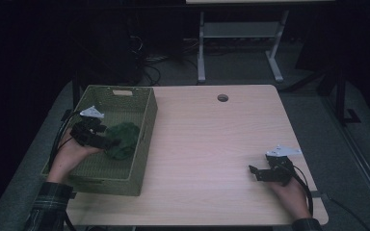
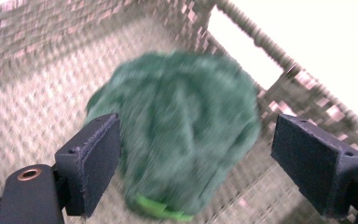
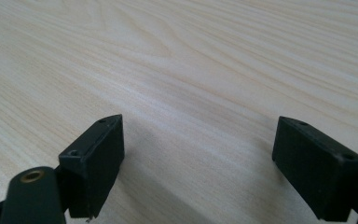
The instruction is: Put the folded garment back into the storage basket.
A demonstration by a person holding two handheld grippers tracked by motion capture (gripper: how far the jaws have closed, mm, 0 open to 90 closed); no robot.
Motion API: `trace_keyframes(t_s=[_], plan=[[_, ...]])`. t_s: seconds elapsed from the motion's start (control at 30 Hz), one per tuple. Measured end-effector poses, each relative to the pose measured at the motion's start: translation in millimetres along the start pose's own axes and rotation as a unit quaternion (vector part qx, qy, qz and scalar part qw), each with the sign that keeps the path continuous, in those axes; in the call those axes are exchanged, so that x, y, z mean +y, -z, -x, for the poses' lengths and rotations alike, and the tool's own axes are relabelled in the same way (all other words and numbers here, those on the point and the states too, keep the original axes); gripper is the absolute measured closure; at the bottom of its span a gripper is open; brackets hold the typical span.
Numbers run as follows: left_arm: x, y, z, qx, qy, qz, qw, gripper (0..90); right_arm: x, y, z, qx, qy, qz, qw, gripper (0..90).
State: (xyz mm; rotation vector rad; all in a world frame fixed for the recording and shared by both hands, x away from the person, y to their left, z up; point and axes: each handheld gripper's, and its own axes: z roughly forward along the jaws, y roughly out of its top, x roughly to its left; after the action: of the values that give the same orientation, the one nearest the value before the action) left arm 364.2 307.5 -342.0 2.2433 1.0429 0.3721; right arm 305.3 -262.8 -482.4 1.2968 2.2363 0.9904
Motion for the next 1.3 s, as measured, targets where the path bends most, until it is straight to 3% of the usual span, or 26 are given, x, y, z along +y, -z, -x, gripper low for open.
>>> trace_keyframes(t_s=[0.3, 0.63, 1.0, 1.3], plan=[[28.1, -1.2, 25.6, -0.031, -0.008, 0.047, 0.9984, 15.2, 0.0, 0.0, 0.0, 0.0, 0.0, 0.0, 1.0, 16.3], [54.3, -13.9, 62.1, -0.058, -0.031, 0.072, 0.9952, 15.3, 0.0, 0.0, 0.1, 0.0, 0.0, 0.0, 1.0, 16.3], [76.9, -38.6, 107.5, -0.086, -0.048, 0.083, 0.9917, 15.3, 0.0, 0.0, 0.1, 0.0, 0.0, 0.0, 1.0, 16.3], [82.1, -65.5, 141.4, -0.103, -0.067, 0.079, 0.9893, 15.3, 0.0, 0.0, 0.0, 0.0, 0.0, 0.0, 1.0, 16.3]])
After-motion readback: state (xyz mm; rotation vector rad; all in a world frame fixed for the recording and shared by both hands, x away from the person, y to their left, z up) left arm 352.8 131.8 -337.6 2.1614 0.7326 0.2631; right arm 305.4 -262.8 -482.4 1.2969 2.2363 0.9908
